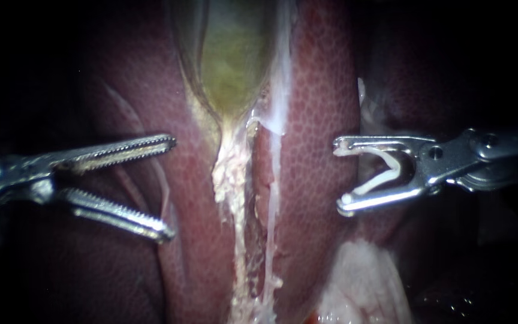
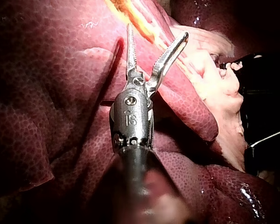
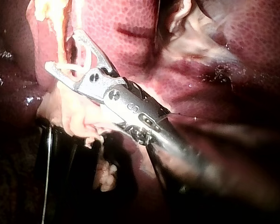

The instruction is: Grabbing gallbladder

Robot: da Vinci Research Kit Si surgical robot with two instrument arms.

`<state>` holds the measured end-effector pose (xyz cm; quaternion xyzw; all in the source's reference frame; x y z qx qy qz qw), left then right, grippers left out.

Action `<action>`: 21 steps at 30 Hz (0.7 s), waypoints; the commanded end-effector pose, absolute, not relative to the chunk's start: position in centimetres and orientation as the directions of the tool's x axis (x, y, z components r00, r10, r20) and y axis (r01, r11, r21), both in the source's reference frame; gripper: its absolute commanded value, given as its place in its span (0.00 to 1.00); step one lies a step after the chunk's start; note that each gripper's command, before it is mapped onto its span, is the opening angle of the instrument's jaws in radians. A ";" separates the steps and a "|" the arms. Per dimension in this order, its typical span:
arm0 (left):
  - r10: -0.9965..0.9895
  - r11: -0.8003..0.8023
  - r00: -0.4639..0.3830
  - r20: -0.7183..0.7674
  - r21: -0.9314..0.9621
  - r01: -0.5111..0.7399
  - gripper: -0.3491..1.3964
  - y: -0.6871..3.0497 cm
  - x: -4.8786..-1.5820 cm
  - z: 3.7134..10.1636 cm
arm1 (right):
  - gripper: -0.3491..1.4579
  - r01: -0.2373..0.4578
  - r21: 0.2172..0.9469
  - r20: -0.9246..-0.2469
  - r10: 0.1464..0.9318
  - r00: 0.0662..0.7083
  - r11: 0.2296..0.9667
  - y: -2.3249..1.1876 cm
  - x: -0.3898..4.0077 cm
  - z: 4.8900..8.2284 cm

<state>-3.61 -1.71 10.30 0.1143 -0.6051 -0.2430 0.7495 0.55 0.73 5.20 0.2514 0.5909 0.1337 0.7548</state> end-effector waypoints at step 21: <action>-0.524 0.843 0.141 0.840 0.488 0.228 0.65 -1.70 -4.05 10.76 | 0.53 0.095 0.538 -0.825 0.499 0.266 0.838 0.73 0.56 5.20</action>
